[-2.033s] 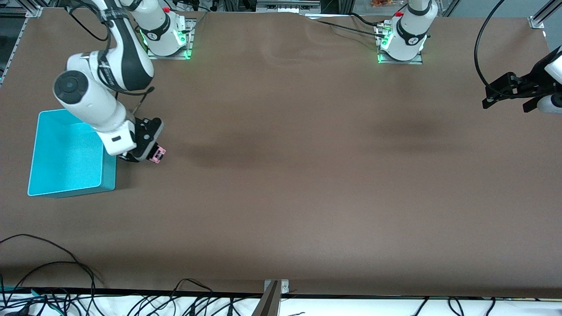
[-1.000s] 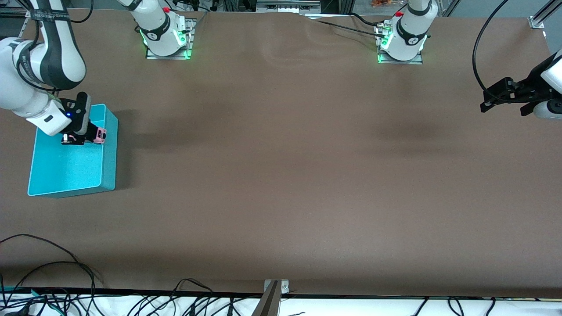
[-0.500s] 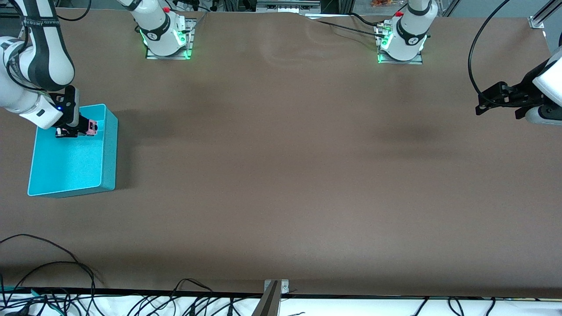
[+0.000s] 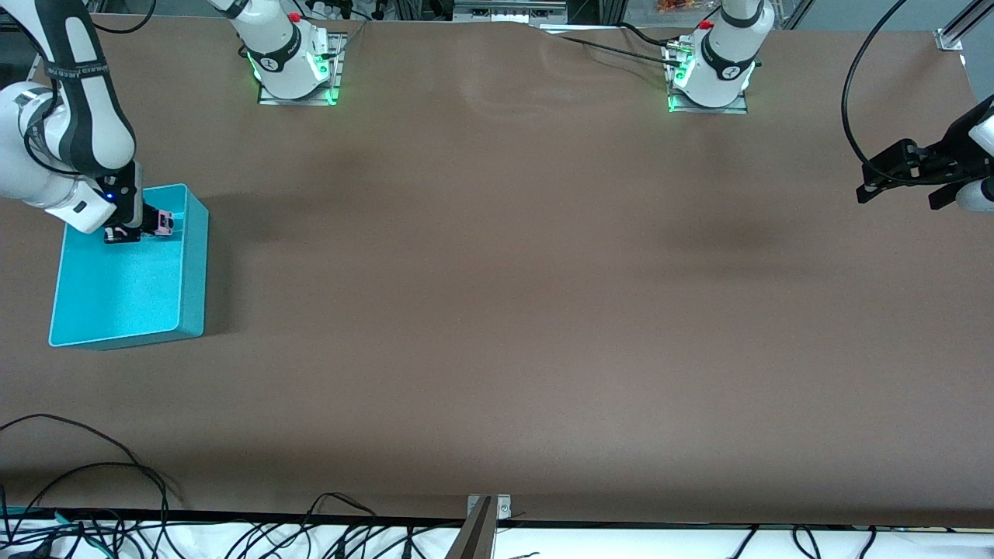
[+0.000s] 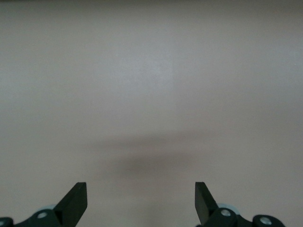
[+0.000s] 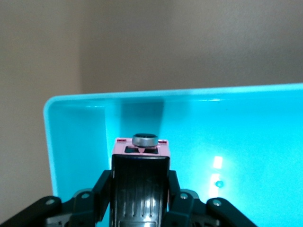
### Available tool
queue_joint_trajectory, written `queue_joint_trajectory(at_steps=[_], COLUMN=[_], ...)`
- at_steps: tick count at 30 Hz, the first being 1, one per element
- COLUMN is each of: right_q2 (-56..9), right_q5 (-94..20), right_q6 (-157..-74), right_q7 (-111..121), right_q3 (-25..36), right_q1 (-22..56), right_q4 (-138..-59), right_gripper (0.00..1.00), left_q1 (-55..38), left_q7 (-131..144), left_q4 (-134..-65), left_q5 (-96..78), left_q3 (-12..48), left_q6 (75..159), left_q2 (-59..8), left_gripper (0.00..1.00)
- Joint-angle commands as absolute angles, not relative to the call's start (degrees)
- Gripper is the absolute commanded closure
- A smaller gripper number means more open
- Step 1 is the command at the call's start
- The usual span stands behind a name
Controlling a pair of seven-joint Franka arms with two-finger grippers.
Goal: Wind and store pink jeep toy
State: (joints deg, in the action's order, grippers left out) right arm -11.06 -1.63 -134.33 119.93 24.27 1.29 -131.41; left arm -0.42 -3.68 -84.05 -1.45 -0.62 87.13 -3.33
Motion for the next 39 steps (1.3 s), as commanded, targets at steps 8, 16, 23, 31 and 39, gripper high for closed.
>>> queue_joint_trajectory(at_steps=[8,16,23,31,39], right_q2=[-15.8,-17.1,-14.3,-7.9,-4.9], right_q5=[-6.9,-6.9,-6.9,-7.1,-7.2], right_q6=[-140.3,-141.6,-140.7,-136.1,-134.8], right_q7=[125.1,125.2,125.2,121.7,107.7], right_q3=[24.2,23.8,23.6,22.4,18.3], right_q1=[1.0,1.0,1.1,1.3,1.3], right_q4=[-131.6,-131.4,-131.3,-131.0,-129.8], right_gripper=[0.60,0.35,0.00,0.00,0.00], left_q1=[-0.3,-0.3,-0.3,-0.3,-0.3], left_q7=[-3.3,-3.3,-3.3,-3.3,-3.3], left_q4=[-82.4,-82.4,-82.4,-82.4,-82.4], left_q5=[-1.6,-1.6,-1.6,-1.6,-1.6], left_q3=[-0.6,-0.6,-0.6,-0.6,-0.6], left_q6=[86.0,86.0,86.0,86.0,86.0], left_q2=[-4.0,-4.0,-4.0,-4.0,-4.0], left_gripper=[0.00,0.00,0.00,0.00,0.00])
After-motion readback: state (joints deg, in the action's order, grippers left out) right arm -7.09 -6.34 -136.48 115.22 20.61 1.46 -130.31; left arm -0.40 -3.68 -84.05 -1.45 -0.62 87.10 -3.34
